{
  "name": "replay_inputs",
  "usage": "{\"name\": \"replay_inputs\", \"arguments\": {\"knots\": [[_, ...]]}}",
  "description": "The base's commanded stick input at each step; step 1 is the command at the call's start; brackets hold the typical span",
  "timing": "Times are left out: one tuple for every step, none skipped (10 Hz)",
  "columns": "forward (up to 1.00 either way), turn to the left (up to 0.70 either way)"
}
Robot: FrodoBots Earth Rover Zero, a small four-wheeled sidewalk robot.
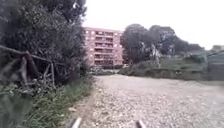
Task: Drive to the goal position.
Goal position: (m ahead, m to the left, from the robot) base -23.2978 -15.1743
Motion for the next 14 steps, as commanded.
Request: {"name": "replay_inputs", "arguments": {"knots": [[0.0,-0.7],[0.0,-0.7],[0.0,-0.7],[0.0,-0.7],[0.0,-0.7],[0.0,-0.7],[0.0,-0.7],[0.0,-0.7],[0.0,-0.7],[0.0,-0.7],[0.0,-0.7],[0.0,-0.7],[0.0,-0.7],[0.0,-0.7]]}}
